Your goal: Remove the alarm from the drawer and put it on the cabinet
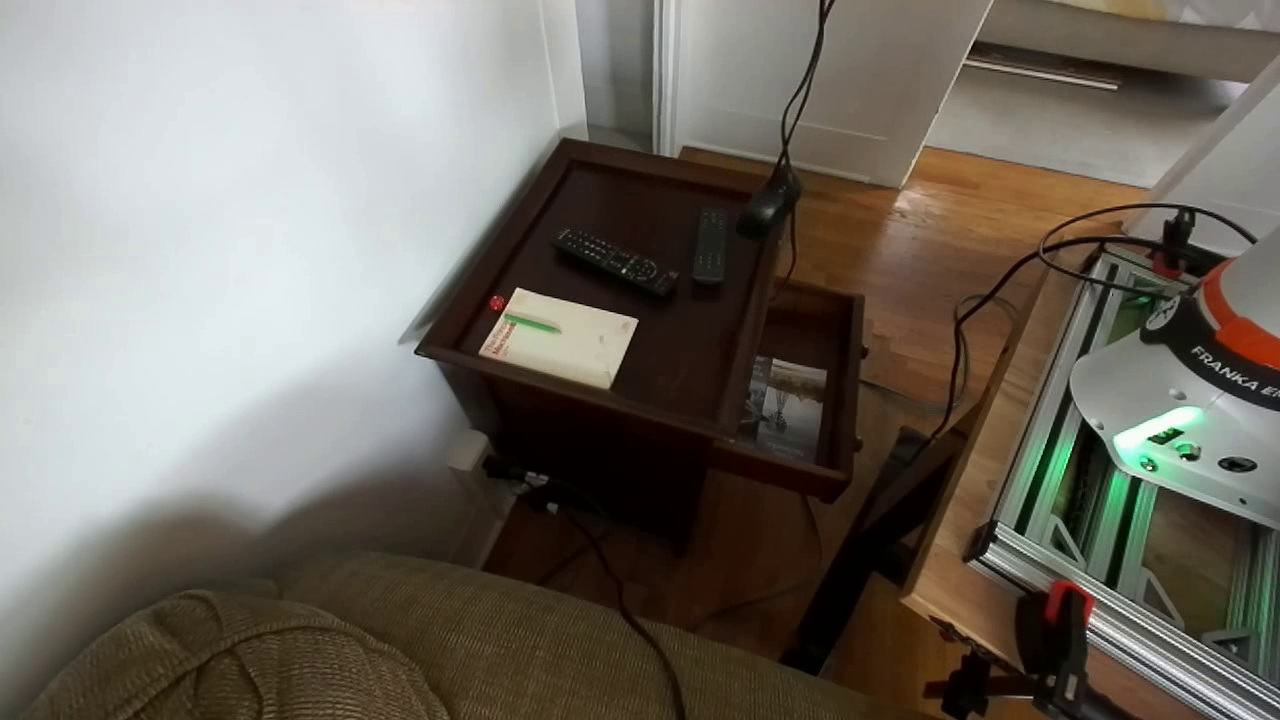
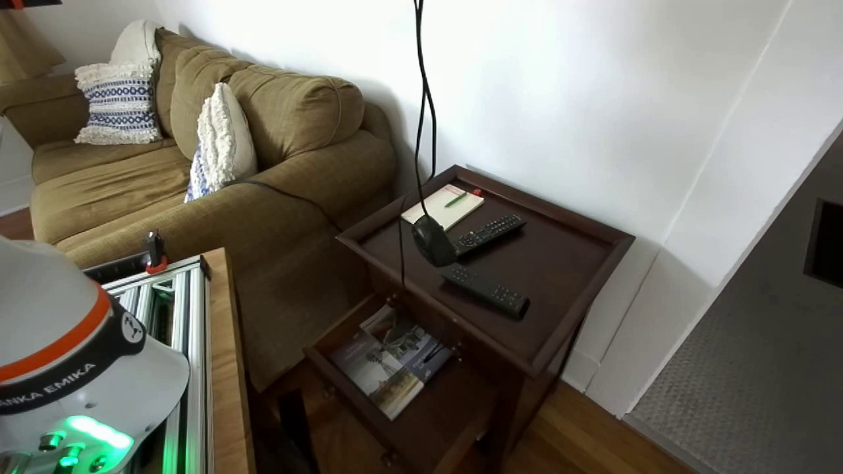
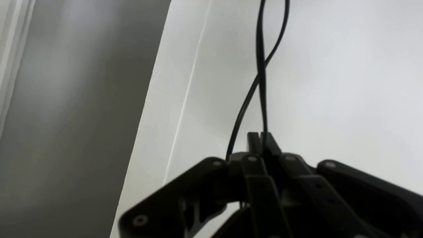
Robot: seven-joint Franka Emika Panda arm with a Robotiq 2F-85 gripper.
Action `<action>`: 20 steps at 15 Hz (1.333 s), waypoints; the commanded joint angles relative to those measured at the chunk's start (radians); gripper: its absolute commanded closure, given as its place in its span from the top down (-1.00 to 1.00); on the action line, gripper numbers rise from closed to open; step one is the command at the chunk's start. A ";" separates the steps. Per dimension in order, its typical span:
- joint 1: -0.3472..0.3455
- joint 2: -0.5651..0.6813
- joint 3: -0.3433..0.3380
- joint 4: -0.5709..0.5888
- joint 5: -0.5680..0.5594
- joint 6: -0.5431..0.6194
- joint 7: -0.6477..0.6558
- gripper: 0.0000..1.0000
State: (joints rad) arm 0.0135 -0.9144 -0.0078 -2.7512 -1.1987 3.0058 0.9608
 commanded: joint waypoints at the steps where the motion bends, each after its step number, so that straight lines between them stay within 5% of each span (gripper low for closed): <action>1: -0.005 0.061 0.041 0.059 0.026 -0.036 0.029 -0.97; 9: -0.098 0.352 0.215 0.281 0.011 -0.198 0.103 -0.97; 20: -0.083 0.685 0.183 0.471 0.238 -0.333 -0.092 -0.97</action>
State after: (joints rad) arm -0.0767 -0.2920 0.1687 -2.3445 -0.9979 2.7256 0.8914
